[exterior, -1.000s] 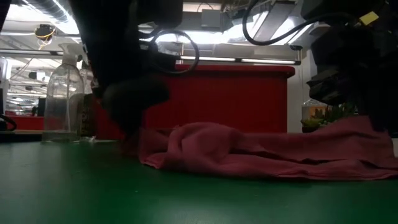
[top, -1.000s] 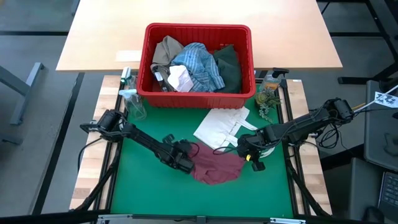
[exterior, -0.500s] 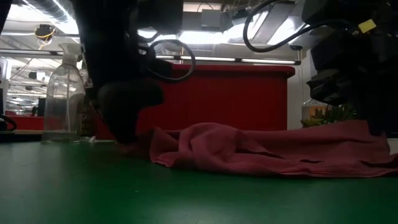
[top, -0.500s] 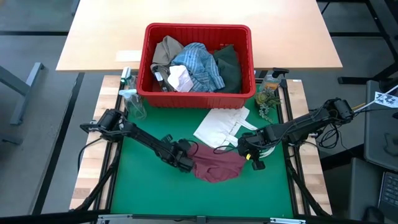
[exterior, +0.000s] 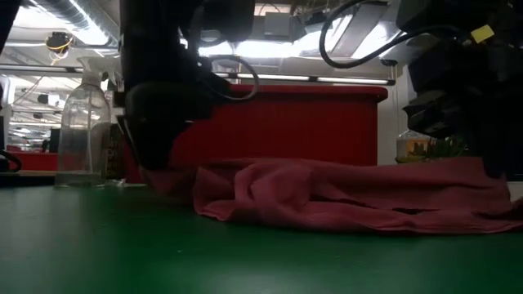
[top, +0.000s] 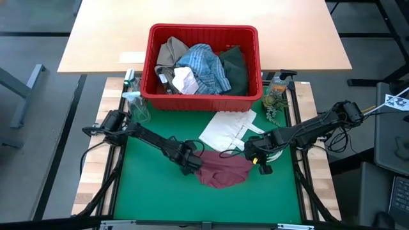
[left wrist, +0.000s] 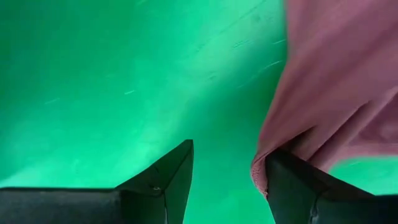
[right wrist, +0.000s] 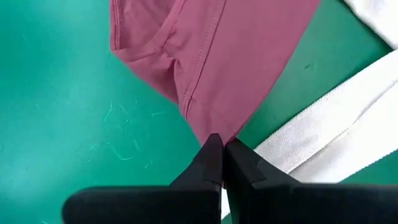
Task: Fold Laundry from Bin
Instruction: Remove the pink underwear from the red bin
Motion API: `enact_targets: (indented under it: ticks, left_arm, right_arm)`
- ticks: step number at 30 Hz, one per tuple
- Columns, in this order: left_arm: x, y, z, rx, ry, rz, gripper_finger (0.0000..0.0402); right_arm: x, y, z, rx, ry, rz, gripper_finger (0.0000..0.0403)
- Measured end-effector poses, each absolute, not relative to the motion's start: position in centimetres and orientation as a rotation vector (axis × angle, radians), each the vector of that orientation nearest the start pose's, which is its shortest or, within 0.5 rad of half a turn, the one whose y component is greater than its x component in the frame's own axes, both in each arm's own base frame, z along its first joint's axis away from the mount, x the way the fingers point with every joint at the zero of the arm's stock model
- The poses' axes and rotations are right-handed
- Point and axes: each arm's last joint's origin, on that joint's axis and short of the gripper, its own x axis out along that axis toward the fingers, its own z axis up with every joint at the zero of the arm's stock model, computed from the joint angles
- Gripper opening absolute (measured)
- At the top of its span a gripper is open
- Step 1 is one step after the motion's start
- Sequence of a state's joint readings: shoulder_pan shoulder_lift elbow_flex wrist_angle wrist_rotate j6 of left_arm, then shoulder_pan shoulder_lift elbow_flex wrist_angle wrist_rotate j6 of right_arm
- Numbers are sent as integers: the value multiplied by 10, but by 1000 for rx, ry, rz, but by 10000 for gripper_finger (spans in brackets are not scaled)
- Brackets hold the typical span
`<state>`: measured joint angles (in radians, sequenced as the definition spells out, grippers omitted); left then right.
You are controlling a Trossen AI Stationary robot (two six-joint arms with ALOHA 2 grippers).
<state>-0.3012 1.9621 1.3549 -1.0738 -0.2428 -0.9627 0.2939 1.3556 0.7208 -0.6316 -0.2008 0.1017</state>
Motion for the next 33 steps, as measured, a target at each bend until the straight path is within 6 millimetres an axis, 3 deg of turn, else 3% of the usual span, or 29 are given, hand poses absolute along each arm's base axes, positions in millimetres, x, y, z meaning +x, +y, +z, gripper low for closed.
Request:
enact_targets:
  ticks: [7, 14, 19, 27, 33]
  left_arm:
    - [332, -92, 163, -321, 1432, 769, 173]
    - [347, -94, 163, -318, 1329, 645, 173]
    - [349, -92, 163, -259, 1258, 687, 173]
    - [347, -96, 162, -373, 1438, 485, 173]
    - [347, -95, 162, -392, 1447, 477, 173]
  right_arm:
    - [214, 71, 173, 26, 1294, 362, 1]
    - [214, 71, 173, 26, 1297, 362, 1]
    - [214, 71, 173, 25, 1297, 362, 1]
    - [214, 71, 173, 20, 1294, 356, 1]
    - [214, 71, 173, 20, 1293, 356, 1]
